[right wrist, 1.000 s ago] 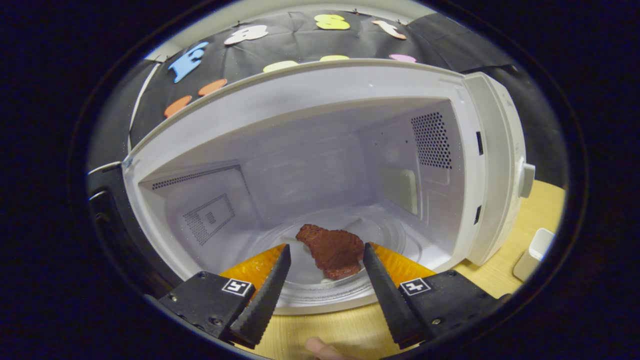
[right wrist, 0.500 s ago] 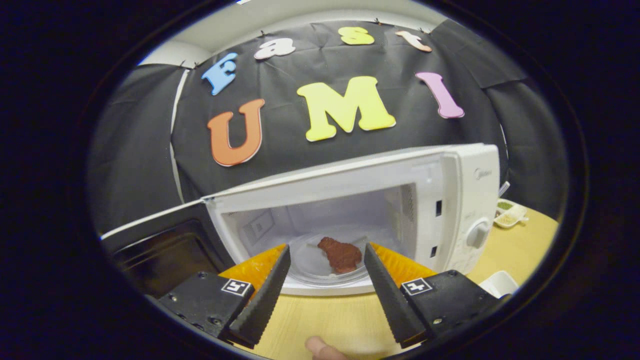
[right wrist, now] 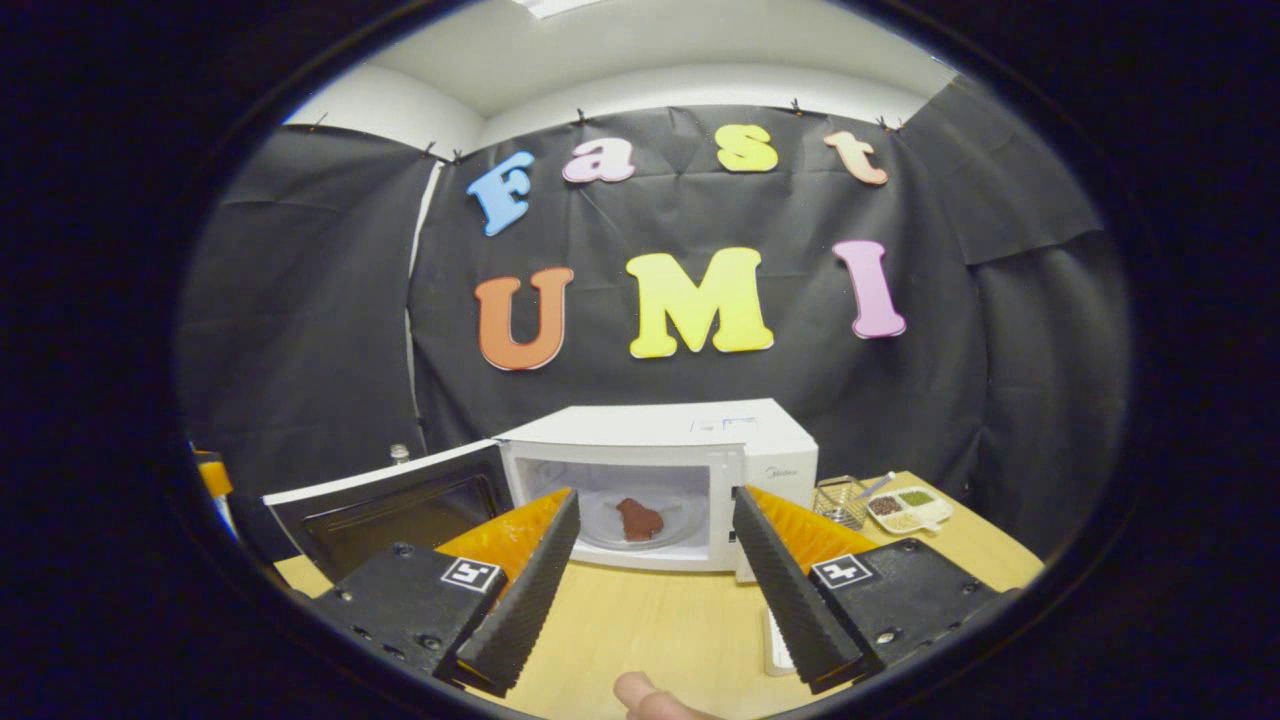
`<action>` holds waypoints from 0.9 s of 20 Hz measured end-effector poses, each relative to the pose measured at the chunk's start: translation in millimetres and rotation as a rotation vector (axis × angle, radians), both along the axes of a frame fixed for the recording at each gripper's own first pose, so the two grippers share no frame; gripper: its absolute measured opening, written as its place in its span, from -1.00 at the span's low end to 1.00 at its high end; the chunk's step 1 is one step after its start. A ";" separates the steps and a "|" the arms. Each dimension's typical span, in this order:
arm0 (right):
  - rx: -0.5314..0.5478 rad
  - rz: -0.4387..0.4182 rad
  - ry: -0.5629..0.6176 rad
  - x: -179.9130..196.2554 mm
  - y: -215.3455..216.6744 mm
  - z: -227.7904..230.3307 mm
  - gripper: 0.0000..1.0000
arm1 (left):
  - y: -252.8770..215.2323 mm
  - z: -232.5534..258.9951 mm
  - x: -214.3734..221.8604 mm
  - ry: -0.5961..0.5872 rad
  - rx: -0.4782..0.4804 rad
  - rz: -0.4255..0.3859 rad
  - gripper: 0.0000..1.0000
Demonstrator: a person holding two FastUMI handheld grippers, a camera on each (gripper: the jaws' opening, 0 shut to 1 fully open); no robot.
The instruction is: Open the microwave oven with the left hand, put the food in, and close the microwave oven.
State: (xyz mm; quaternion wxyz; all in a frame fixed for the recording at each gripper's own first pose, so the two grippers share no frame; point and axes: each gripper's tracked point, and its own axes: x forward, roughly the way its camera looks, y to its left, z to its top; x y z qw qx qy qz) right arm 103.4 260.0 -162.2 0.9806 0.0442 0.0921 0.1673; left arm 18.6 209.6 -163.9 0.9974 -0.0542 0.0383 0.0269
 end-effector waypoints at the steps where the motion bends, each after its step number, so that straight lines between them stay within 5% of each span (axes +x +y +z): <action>1: -0.003 -0.003 -0.023 -14.1 -17.2 14.8 0.96 | 6.2 -5.3 1.4 0.009 -0.002 0.006 0.84; 5: -0.017 -0.001 -0.104 -73.1 -68.5 65.1 0.96 | 24.5 -18.1 9.4 0.029 0.001 0.033 0.80; 6: -0.020 0.000 -0.112 -87.7 -79.8 72.3 0.96 | 30.6 -22.7 13.4 0.036 0.012 0.043 0.58; 7: -0.027 0.000 -0.121 -101.0 -90.8 76.7 0.96 | 33.7 -28.8 17.5 0.042 0.022 0.047 0.80; 8: -0.032 0.000 -0.134 -112.8 -101.3 83.2 0.96 | 37.3 -33.0 24.3 0.046 0.029 0.053 0.77; 9: -0.037 -0.006 -0.148 -122.8 -112.5 87.9 0.96 | 40.4 -38.1 30.0 0.041 0.036 0.049 0.48; 10: -0.033 -0.019 -0.156 -131.9 -124.7 91.9 0.97 | 40.9 -42.8 36.4 0.043 0.032 0.041 0.49; 12: 0.000 -0.026 -0.167 -147.4 -142.5 97.9 0.97 | 37.4 -61.0 48.2 0.077 0.029 0.002 0.19; 13: 0.021 -0.033 -0.163 -151.0 -151.1 97.9 0.97 | 40.0 -75.7 54.9 0.105 0.044 0.002 -0.20; 15: 0.039 -0.049 -0.151 -155.0 -166.7 97.0 0.97 | 46.2 -98.3 61.4 0.146 0.113 0.008 -0.65; 16: 0.048 -0.059 -0.159 -155.8 -173.1 100.7 0.97 | 46.1 -103.2 64.4 0.145 0.161 -0.012 -0.51; 18: 0.058 -0.082 -0.171 -154.2 -181.2 105.1 0.77 | 52.5 -122.8 68.3 0.192 0.149 -0.003 -1.00</action>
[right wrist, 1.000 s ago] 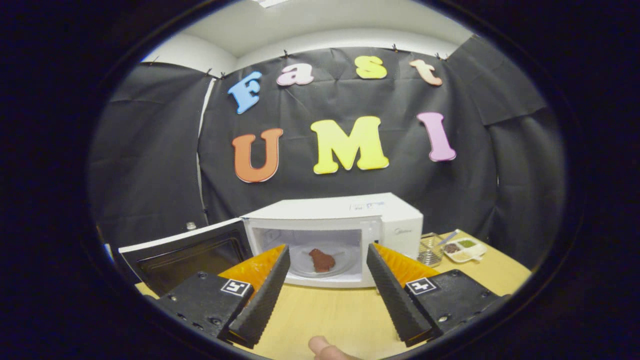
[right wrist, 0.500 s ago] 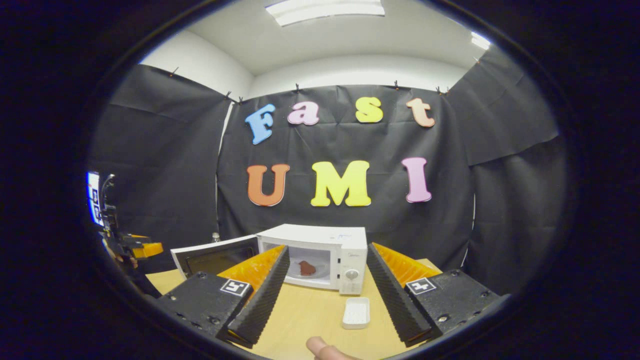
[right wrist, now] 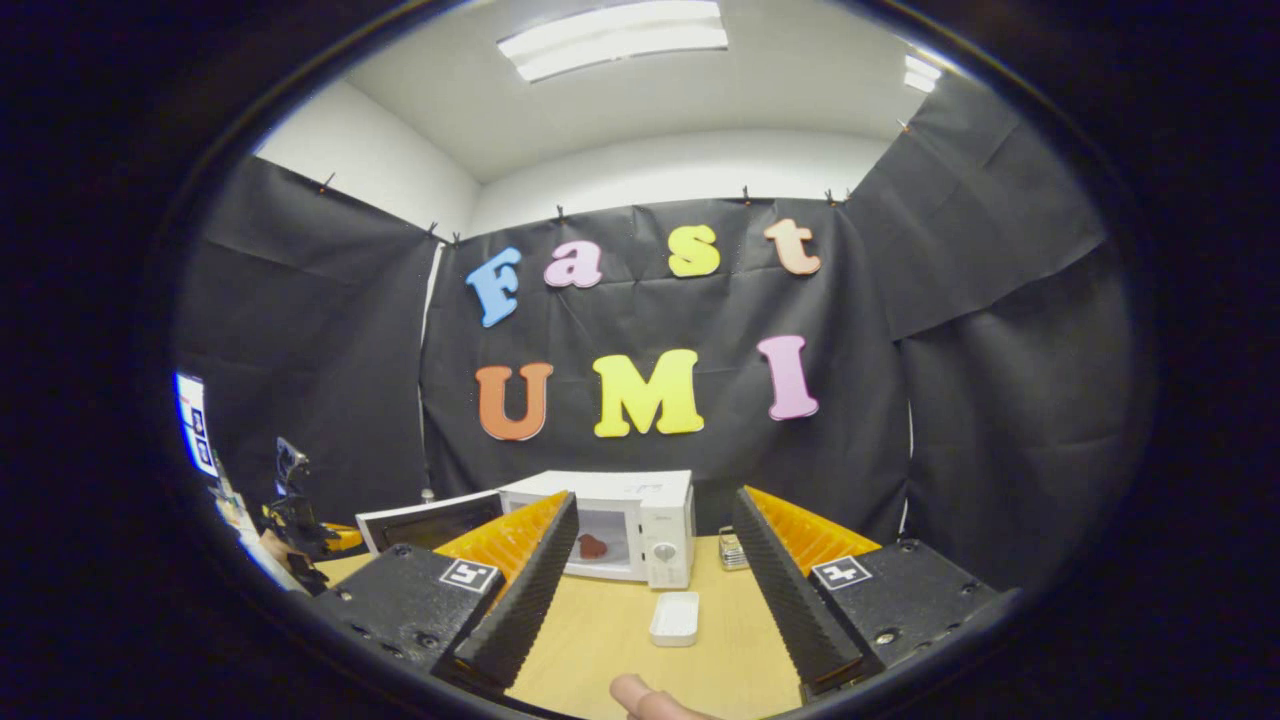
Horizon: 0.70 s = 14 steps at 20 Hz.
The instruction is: Open the microwave oven with the left hand, put the food in, and close the microwave oven.
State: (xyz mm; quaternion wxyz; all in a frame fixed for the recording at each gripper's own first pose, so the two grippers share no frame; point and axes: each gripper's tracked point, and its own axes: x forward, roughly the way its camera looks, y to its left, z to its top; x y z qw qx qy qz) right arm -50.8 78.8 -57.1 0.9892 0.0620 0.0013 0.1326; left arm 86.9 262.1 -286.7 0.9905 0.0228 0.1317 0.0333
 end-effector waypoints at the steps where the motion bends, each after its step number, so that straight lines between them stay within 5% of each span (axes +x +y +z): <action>1: -0.001 -0.004 0.002 -1.8 -1.9 -2.4 0.97 | -0.3 -6.7 3.7 0.009 -0.023 0.009 -1.00; 4: 0.000 -0.004 0.007 -1.4 -3.3 -3.0 0.97 | -0.6 -10.5 10.2 -0.011 -0.097 0.009 -1.00; 5: -0.003 -0.008 0.008 -0.9 -5.3 -5.0 0.77 | -1.3 -9.8 12.1 -0.018 -0.128 0.004 -1.00; 6: -0.004 -0.011 0.006 -0.2 -7.1 -4.1 0.96 | -2.7 -8.5 12.8 -0.029 -0.147 0.002 -1.00; 14: 0.000 -0.012 0.005 -6.9 -7.3 -4.7 0.97 | -39.8 -2.0 11.2 -0.067 -0.167 -0.084 -1.00</action>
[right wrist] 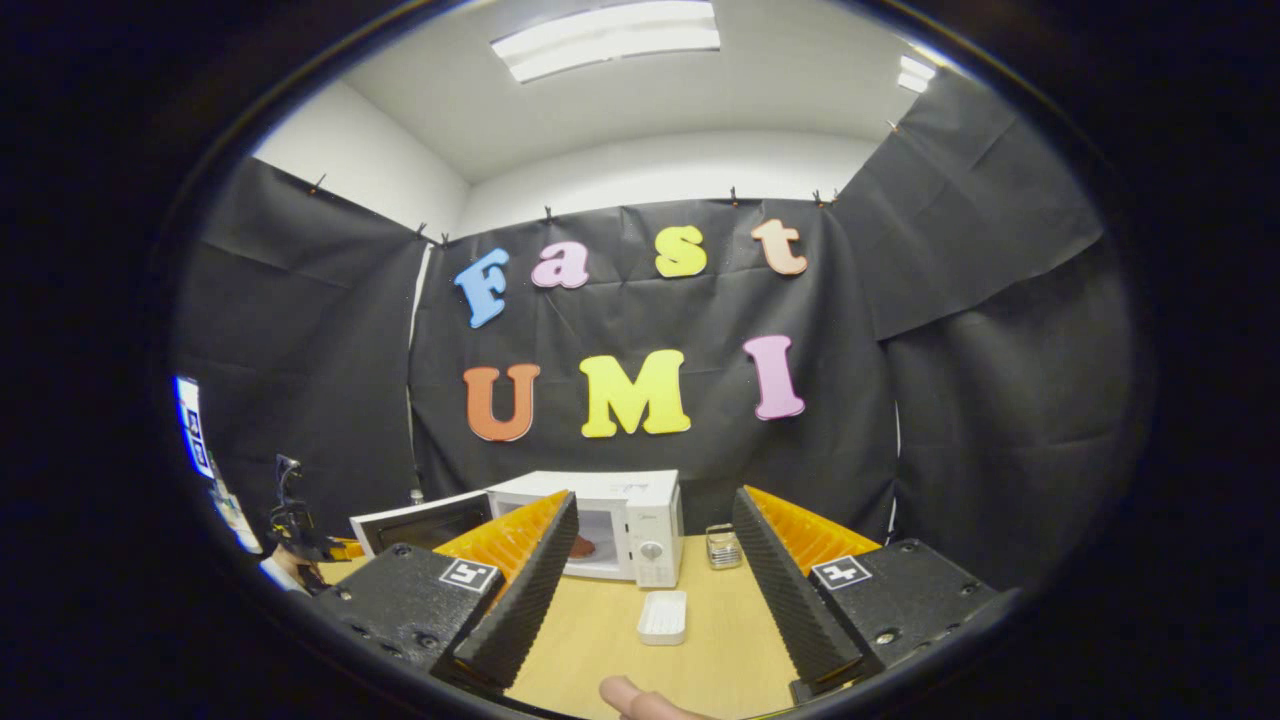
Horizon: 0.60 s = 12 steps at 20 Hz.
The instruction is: Open the microwave oven with the left hand, put the food in, and close the microwave oven.
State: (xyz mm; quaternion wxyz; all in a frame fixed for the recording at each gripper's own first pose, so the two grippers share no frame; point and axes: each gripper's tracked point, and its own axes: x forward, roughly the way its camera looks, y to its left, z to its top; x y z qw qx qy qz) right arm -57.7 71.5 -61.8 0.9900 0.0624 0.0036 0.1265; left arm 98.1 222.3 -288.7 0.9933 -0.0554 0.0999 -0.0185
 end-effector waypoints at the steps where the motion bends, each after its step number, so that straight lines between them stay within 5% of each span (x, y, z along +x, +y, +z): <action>1: 0.004 0.003 -0.005 -1.9 -0.6 0.9 0.97 | -5.4 2.0 0.7 -0.003 0.003 -0.007 -0.75; 2: 0.003 0.001 -0.009 -3.6 -2.1 1.5 0.97 | -11.2 0.2 0.1 0.004 0.007 -0.016 -1.00; 12: 0.019 -0.004 -0.017 -18.5 -25.3 3.9 0.97 | -93.0 9.1 9.9 -0.026 -0.088 -0.150 -1.00</action>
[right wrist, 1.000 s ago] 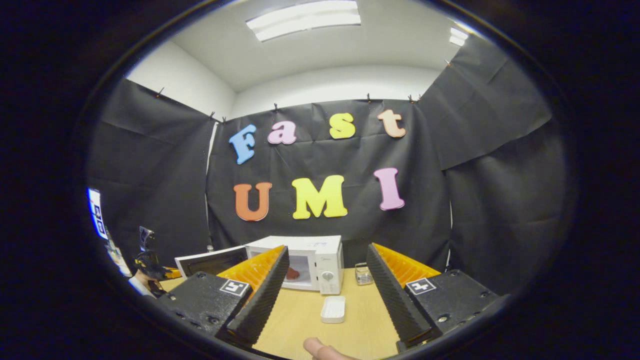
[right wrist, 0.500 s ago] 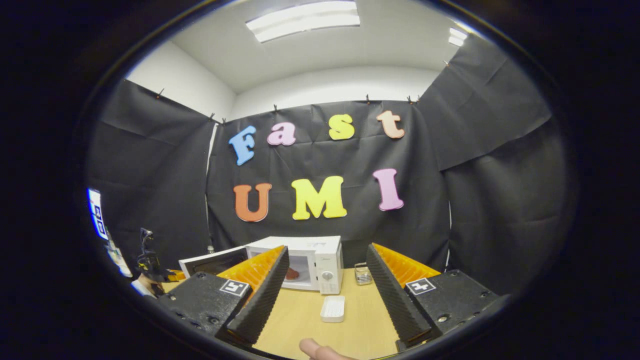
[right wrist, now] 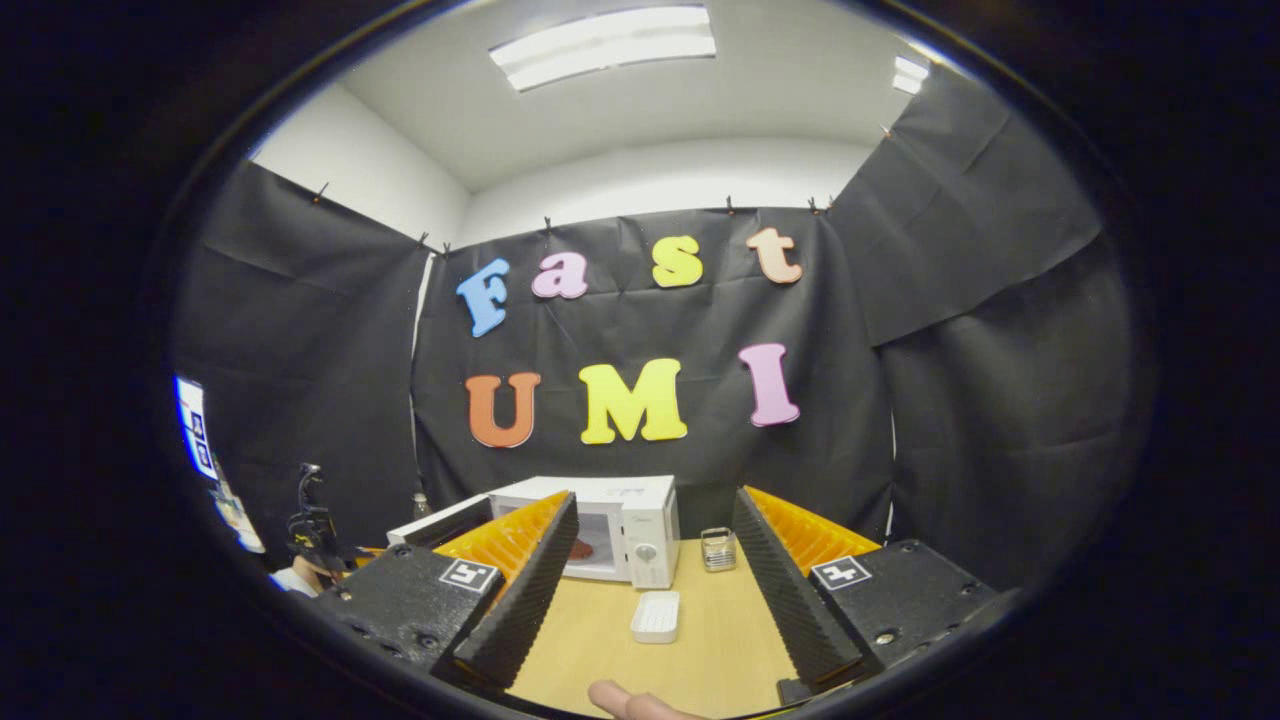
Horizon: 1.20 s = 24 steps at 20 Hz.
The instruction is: Open the microwave oven with the left hand, put the food in, and close the microwave oven.
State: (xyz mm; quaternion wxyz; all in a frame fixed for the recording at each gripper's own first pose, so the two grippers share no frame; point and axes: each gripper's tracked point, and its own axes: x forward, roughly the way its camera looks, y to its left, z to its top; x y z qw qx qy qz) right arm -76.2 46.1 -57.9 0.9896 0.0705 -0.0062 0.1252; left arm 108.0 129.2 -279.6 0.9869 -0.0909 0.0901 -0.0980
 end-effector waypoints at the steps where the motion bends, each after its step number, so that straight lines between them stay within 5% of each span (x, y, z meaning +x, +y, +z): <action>1: 0.000 -0.005 -0.003 0.9 -3.5 -0.9 0.97 | -5.2 -1.6 4.6 0.010 0.004 0.001 -1.00; 7: -0.011 -0.040 -0.025 -1.2 -22.7 4.2 0.97 | -56.9 -2.0 19.1 0.007 0.005 -0.051 -1.00; 8: -0.013 -0.046 -0.032 -1.3 -25.7 5.9 0.97 | -66.5 -0.2 22.9 0.000 0.008 -0.060 -0.75; 9: -0.014 -0.047 -0.037 0.6 -26.1 6.5 0.97 | -74.6 2.0 26.8 -0.008 0.010 -0.068 -1.00; 13: 0.034 -0.028 -0.029 0.1 -27.5 7.0 0.97 | -114.7 9.4 45.1 -0.034 0.013 -0.129 -1.00; 14: 0.034 -0.022 -0.029 1.8 -27.3 7.5 0.96 | -123.6 10.7 49.6 -0.039 0.015 -0.148 -0.75; 15: 0.032 -0.017 -0.032 3.7 -28.0 8.1 0.96 | -131.4 12.3 55.9 -0.041 0.023 -0.161 -1.00; 24: 0.003 -0.051 -0.013 49.9 -47.3 -3.4 0.97 | -185.9 11.9 108.5 -0.029 0.032 -0.219 -1.00</action>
